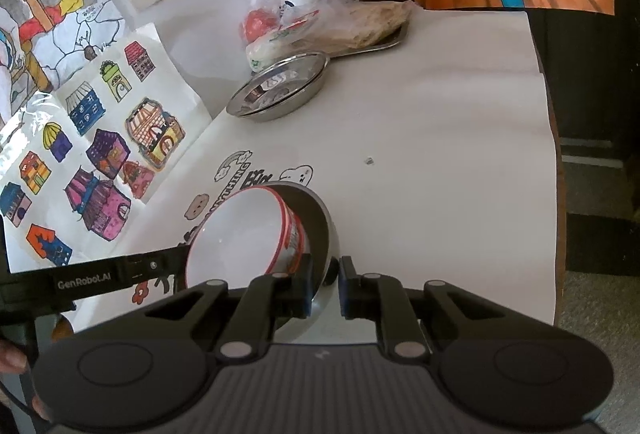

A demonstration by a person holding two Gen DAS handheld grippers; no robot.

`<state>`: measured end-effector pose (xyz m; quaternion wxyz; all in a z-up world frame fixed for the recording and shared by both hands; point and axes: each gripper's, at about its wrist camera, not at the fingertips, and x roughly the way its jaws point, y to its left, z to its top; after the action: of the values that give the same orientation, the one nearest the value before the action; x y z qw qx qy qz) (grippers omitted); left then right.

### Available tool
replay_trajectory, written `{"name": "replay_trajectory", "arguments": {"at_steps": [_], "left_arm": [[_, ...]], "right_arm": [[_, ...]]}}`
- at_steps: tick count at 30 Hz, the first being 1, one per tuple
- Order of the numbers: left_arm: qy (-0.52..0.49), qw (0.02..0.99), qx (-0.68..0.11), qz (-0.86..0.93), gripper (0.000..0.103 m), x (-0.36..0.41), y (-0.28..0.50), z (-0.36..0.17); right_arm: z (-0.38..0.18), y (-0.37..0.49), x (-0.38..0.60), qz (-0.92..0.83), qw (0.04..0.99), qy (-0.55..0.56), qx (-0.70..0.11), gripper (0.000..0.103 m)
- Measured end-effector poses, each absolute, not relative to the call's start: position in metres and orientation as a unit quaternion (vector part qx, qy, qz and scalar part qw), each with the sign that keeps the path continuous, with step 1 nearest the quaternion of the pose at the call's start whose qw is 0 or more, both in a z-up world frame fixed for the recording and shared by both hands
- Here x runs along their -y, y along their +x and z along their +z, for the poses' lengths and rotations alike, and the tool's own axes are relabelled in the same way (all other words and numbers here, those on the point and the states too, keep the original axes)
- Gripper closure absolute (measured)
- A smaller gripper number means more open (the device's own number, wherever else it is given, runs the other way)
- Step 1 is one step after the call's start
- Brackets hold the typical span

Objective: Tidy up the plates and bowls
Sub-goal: 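Lift the bowl stack with both grippers and carry it toward the steel plates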

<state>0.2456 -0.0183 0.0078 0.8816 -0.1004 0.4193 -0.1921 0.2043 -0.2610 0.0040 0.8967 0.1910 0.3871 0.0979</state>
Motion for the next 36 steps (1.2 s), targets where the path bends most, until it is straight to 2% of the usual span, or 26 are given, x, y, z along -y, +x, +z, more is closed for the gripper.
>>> {"name": "replay_trajectory", "arguments": {"at_steps": [21, 36], "left_arm": [[-0.123, 0.887, -0.408, -0.178, 0.098, 0.023, 0.314, 0.018], [-0.151, 0.879, -0.418, -0.169, 0.098, 0.019, 0.348, 0.003]], "right_arm": [[-0.001, 0.280, 0.267, 0.099, 0.891, 0.204, -0.392, 0.092], [0.006, 0.319, 0.268, 0.101, 0.901, 0.188, -0.378, 0.092]]}}
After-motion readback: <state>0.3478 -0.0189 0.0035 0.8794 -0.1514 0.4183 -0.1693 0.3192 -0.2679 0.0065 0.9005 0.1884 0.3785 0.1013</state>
